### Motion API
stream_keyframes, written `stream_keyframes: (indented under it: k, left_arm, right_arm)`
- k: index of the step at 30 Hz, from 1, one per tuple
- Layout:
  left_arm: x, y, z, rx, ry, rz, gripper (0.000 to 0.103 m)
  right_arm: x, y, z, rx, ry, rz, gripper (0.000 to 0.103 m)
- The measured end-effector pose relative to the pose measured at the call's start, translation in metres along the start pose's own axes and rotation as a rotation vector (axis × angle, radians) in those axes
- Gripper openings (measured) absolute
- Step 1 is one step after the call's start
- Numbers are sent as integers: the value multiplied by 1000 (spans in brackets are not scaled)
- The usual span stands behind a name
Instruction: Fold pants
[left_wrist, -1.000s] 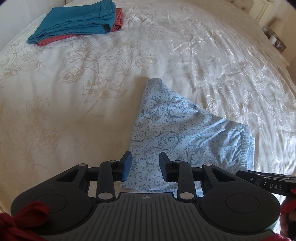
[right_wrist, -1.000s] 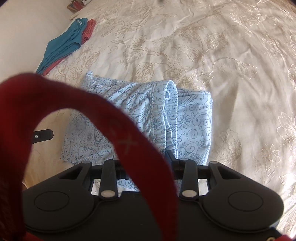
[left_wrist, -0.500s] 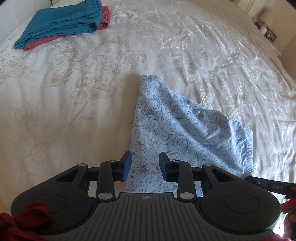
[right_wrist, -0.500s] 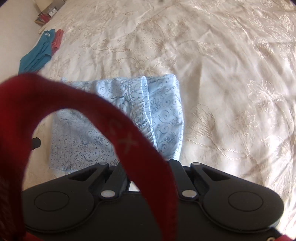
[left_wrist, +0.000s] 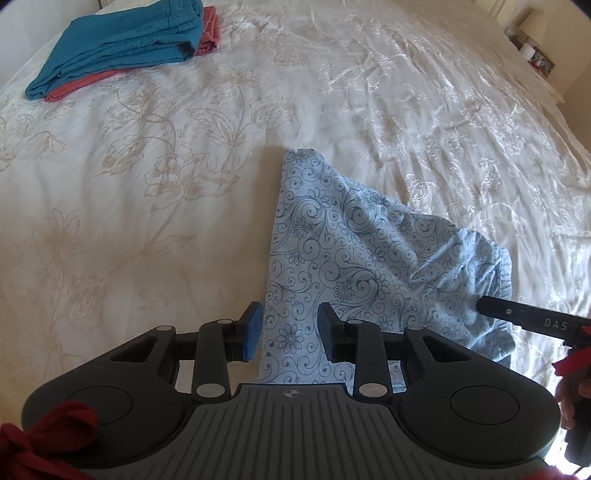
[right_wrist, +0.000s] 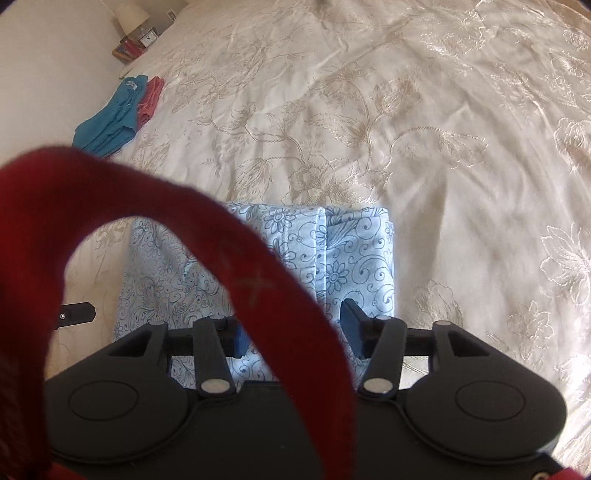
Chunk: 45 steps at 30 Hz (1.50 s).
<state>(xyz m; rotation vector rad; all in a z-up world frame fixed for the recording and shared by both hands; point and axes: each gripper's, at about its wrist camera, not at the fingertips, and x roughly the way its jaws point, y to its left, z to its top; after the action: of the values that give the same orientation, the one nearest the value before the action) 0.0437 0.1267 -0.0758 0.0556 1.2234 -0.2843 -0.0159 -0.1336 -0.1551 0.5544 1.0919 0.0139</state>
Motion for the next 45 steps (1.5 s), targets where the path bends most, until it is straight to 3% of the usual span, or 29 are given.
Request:
stream_keyframes:
  k: [5, 7, 8, 9, 11, 14, 17, 19, 21, 25, 27, 31, 34, 40, 45]
  left_arm:
    - [0, 5, 0, -7, 7, 15, 32]
    - [1, 6, 0, -7, 8, 21, 32]
    - [2, 5, 1, -9, 9, 23, 32]
    - [2, 5, 3, -8, 9, 23, 32]
    - [3, 4, 5, -2, 3, 21, 32]
    - [5, -2, 10, 16, -3, 11, 32]
    - [13, -12, 13, 45, 4, 2, 32]
    - [16, -19, 16, 73, 9, -2, 32]
    - [15, -25, 20, 93, -3, -15, 32]
    - [20, -41, 30, 125, -10, -37, 32]
    - [28, -49, 38, 126, 0, -55, 32]
    - [53, -63, 52, 130, 33, -50, 32]
    - [69, -63, 59, 121, 61, -28, 32]
    - [89, -55, 66, 103, 104, -6, 31]
    - [95, -53, 69, 105, 103, 3, 32]
  right_arm:
    - [10, -3, 4, 29, 34, 63, 54]
    - [3, 4, 5, 10, 31, 71, 27]
    - [-3, 11, 5, -16, 20, 59, 25]
    - [-13, 21, 5, -57, 3, 44, 16]
    - [-34, 38, 2, -108, -39, 28, 16]
    - [-48, 38, -6, -73, -69, -51, 16]
    - [-24, 16, -11, -18, -26, -143, 27]
    - [-19, 0, -8, 48, 15, -144, 31]
    - [-36, -5, -5, 99, -42, -120, 31]
    - [-65, 11, 2, -7, -179, -190, 38]
    - [-61, 18, 9, -53, -204, -165, 38]
    - [-26, 26, 24, -71, -127, -111, 37]
    - [-5, 24, 30, -73, -86, -124, 37]
    - [3, 12, 34, -54, -50, -158, 28]
    - [8, 10, 37, -48, -37, -165, 26]
